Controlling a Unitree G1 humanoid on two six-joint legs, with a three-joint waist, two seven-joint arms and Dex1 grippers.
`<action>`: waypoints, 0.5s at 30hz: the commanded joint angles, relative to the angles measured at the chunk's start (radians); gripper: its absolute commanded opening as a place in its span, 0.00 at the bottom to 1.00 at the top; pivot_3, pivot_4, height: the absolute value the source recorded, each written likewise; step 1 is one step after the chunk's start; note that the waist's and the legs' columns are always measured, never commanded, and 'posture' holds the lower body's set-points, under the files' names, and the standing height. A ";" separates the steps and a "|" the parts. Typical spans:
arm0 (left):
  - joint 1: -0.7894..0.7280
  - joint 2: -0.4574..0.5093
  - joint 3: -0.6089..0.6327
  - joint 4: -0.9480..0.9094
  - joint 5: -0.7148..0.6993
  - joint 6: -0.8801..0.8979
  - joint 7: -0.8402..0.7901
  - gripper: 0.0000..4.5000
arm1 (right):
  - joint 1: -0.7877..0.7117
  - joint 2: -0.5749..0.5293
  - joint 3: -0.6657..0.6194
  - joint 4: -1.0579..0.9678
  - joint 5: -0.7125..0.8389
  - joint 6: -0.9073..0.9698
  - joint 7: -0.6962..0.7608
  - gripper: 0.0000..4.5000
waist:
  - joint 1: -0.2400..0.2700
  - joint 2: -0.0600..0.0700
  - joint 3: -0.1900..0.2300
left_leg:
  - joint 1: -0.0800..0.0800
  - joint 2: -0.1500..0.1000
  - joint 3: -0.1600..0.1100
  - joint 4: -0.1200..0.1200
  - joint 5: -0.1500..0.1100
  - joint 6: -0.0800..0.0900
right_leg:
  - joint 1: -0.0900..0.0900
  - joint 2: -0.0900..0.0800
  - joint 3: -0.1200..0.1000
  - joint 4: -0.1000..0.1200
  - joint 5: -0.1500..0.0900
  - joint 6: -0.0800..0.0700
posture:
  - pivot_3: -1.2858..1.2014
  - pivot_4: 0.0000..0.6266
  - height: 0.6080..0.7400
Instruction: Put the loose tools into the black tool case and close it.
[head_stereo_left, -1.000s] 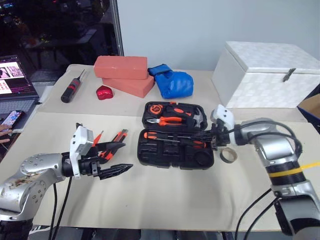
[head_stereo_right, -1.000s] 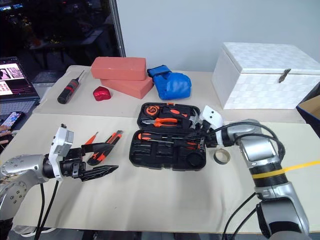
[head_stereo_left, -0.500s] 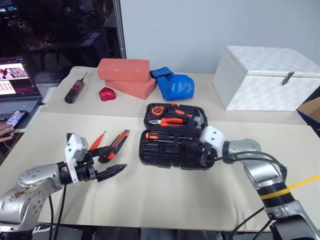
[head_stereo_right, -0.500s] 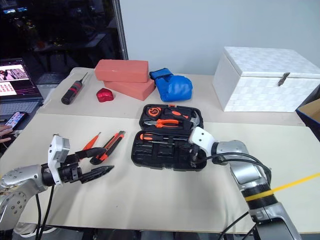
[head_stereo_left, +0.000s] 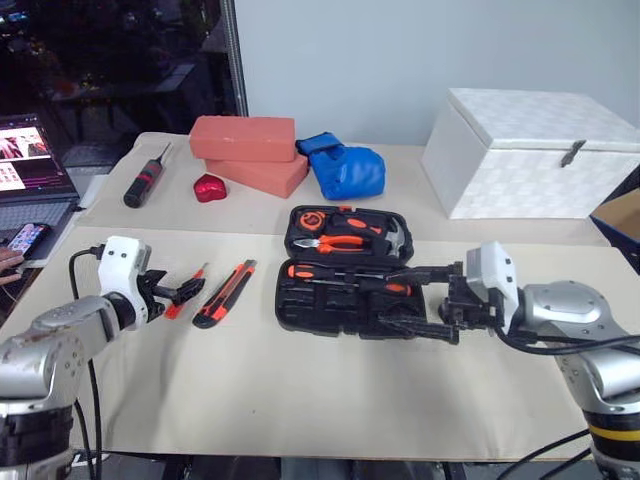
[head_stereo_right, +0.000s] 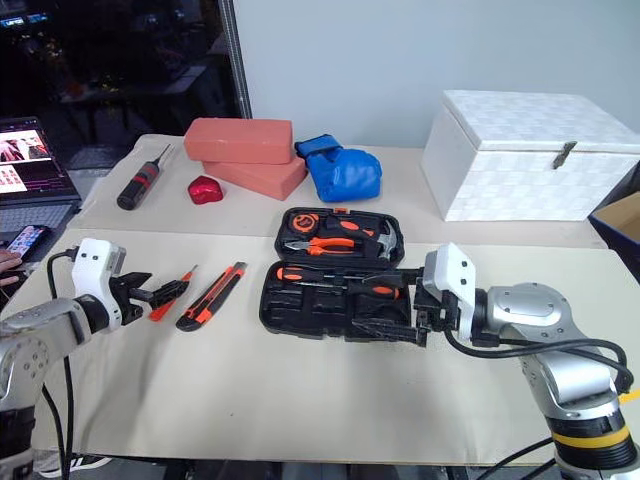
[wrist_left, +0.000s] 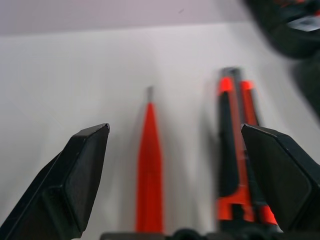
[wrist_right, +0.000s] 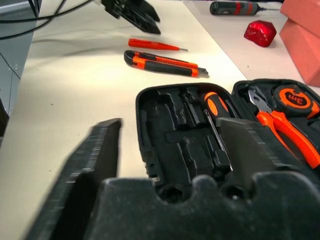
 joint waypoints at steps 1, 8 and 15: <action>-0.027 0.033 -0.053 0.020 0.030 0.024 -0.025 1.00 | -0.025 0.016 -0.051 -0.078 0.084 0.016 -0.049 0.98 | 0.000 0.000 0.000 | 0.000 0.000 0.000 0.000 0.000 0.000 | 0.000 0.000 0.000 0.000 0.000 0.000 | 0.52 0.24 1.00; -0.010 0.032 -0.084 0.028 0.043 0.019 -0.068 0.59 | -0.065 0.054 -0.065 -0.122 0.173 0.042 -0.134 1.00 | 0.005 0.000 0.000 | -0.003 0.000 0.000 -0.001 0.000 0.000 | -0.002 -0.001 0.000 -0.001 0.000 0.000 | 0.52 0.24 1.00; 0.016 0.037 -0.045 0.004 0.028 -0.019 -0.118 0.12 | -0.068 0.072 -0.066 -0.152 0.224 0.037 -0.173 1.00 | 0.010 0.000 0.000 | -0.003 0.000 0.000 -0.002 0.000 0.000 | -0.003 -0.001 0.000 -0.002 0.000 0.000 | 0.52 0.24 1.00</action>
